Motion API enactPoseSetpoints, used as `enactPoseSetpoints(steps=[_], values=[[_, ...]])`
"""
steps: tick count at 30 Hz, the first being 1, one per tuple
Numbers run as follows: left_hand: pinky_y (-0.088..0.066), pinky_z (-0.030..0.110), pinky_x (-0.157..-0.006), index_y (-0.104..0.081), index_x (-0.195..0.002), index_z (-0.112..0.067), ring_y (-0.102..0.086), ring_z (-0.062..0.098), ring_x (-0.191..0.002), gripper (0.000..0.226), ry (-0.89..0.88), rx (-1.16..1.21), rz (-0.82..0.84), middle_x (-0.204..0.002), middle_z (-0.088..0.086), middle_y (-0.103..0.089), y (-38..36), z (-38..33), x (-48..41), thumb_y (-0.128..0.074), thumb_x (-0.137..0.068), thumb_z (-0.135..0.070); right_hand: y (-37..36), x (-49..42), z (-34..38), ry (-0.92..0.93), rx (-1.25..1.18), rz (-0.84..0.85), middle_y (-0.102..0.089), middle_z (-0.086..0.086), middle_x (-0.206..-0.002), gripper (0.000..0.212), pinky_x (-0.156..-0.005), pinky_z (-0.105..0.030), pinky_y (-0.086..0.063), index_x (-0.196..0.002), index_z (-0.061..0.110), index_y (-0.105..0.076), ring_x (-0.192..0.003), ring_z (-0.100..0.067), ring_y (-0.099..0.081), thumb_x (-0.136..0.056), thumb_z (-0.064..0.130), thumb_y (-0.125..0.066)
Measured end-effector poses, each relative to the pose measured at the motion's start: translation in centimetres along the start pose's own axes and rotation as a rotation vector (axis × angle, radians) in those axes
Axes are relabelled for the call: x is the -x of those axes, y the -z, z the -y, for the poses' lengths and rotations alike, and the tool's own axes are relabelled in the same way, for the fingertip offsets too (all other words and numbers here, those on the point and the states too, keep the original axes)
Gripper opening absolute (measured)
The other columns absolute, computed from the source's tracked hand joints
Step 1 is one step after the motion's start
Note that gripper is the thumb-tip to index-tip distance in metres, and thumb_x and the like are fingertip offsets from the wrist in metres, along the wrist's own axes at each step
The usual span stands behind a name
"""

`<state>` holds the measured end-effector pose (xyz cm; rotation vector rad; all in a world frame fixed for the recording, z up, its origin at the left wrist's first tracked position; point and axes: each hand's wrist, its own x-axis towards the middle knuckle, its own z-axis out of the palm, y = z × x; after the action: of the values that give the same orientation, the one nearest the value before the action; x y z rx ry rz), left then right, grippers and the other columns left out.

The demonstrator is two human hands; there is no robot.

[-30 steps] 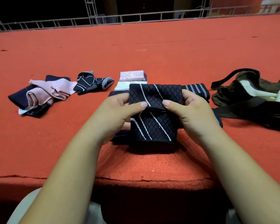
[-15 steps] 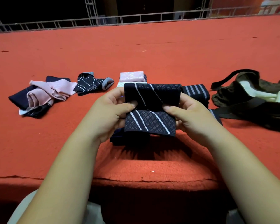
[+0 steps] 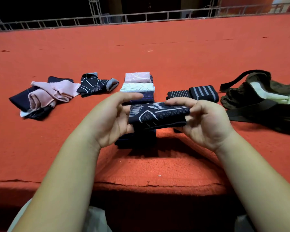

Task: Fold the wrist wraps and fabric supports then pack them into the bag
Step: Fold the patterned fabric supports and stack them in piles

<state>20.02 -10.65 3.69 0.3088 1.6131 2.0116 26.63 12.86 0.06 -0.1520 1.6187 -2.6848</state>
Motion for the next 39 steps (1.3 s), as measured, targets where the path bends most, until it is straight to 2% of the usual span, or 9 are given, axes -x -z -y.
enactPoseSetpoints(steps=[1, 5, 10, 15, 18, 23, 28, 34, 39], values=[[-0.063, 0.043, -0.083, -0.067, -0.129, -0.009, -0.076, 0.029, -0.102, 0.030, 0.016, -0.055, -0.001, -0.122, 0.019, -0.077, 0.0, 0.1, 0.1, -0.055, -0.106, -0.023, 0.0, 0.0, 0.1, -0.006, 0.004, 0.017, -0.074, -0.028, -0.116, 0.054, -0.072, -0.025, -0.043, -0.111, -0.007, -0.075, -0.088, -0.037, -0.064, -0.078, 0.013, -0.037], [-0.062, 0.036, -0.085, -0.063, -0.134, -0.004, -0.076, 0.022, -0.104, 0.042, -0.015, -0.205, -0.028, -0.120, 0.009, -0.078, 0.4, 0.5, 0.2, -0.074, -0.093, -0.005, -0.2, 0.0, 0.3, 0.023, 0.194, 0.006, -0.077, -0.013, -0.103, 0.030, -0.066, -0.023, -0.054, -0.108, 0.004, -0.074, -0.083, -0.016, -0.071, -0.101, 0.005, -0.045], [-0.054, 0.063, -0.100, -0.055, -0.127, -0.011, -0.076, 0.039, -0.110, 0.062, -0.122, -0.300, -0.208, -0.119, 0.021, -0.077, 1.1, 0.4, -0.1, -0.090, -0.076, -0.004, -0.2, -0.3, -0.2, 0.114, 0.738, -0.170, -0.056, -0.005, -0.080, 0.013, -0.059, -0.026, -0.034, -0.096, 0.021, -0.078, -0.066, -0.016, -0.044, -0.095, 0.009, -0.073], [-0.060, 0.064, -0.084, -0.049, -0.102, -0.022, -0.072, 0.021, -0.079, 0.044, -0.326, -0.471, -0.384, -0.081, -0.005, -0.068, 1.5, 0.5, -0.3, -0.087, -0.085, -0.008, -2.3, -1.8, -1.4, 0.251, 0.714, -0.346, -0.078, 0.000, -0.085, 0.010, -0.071, -0.027, -0.047, -0.095, 0.026, -0.082, -0.074, -0.010, -0.061, -0.094, 0.018, -0.077], [-0.061, 0.057, -0.080, -0.061, -0.088, -0.015, -0.064, 0.018, -0.074, 0.029, -0.351, -0.594, -0.488, -0.081, 0.002, -0.066, 2.5, 0.6, -0.6, -0.089, -0.084, -0.016, -3.3, -2.5, -1.9, 0.230, 0.710, -0.326, -0.080, 0.001, -0.088, 0.013, -0.072, -0.025, -0.049, -0.099, 0.028, -0.083, -0.075, -0.008, -0.064, -0.097, 0.019, -0.075], [-0.055, 0.033, -0.068, -0.074, -0.088, -0.014, -0.069, 0.010, -0.067, 0.018, -0.204, -0.693, -0.492, -0.081, 0.000, -0.077, 4.5, 1.2, -1.0, -0.090, -0.083, -0.020, -3.5, -3.0, -3.9, 0.113, 0.780, -0.279, -0.077, -0.004, -0.085, 0.012, -0.072, -0.031, -0.053, -0.099, 0.031, -0.084, -0.073, -0.008, -0.062, -0.095, 0.023, -0.075], [-0.057, 0.037, -0.075, -0.077, -0.086, -0.014, -0.067, 0.018, -0.066, 0.018, -0.047, -0.812, -0.457, -0.077, 0.005, -0.079, 5.6, 2.4, -1.4, -0.091, -0.081, -0.024, -3.6, -2.8, -4.8, 0.038, 0.934, -0.266, -0.077, 0.000, -0.079, 0.017, -0.068, -0.049, -0.063, -0.094, 0.033, -0.083, -0.070, -0.027, -0.072, -0.096, 0.023, -0.070], [-0.061, 0.041, -0.078, -0.078, -0.086, -0.015, -0.068, 0.020, -0.065, 0.019, 0.038, -0.811, -0.427, -0.074, 0.003, -0.079, 6.4, 2.5, -1.4, -0.091, -0.079, -0.026, -3.4, -3.1, -5.6, 0.027, 1.009, -0.258, -0.064, 0.018, -0.060, 0.018, -0.064, -0.037, -0.059, -0.090, 0.034, -0.081, -0.062, -0.012, -0.065, -0.094, 0.024, -0.068], [-0.064, 0.033, -0.065, -0.076, -0.093, -0.003, -0.069, 0.021, -0.064, 0.019, 0.082, -0.807, -0.390, -0.078, 0.008, -0.075, 5.7, 2.8, -1.2, -0.088, -0.086, -0.016, -2.9, -3.3, -6.3, 0.016, 1.120, -0.248, -0.064, 0.018, -0.061, 0.017, -0.062, -0.026, -0.044, -0.088, 0.036, -0.079, -0.056, -0.002, -0.058, -0.094, 0.026, -0.067]])
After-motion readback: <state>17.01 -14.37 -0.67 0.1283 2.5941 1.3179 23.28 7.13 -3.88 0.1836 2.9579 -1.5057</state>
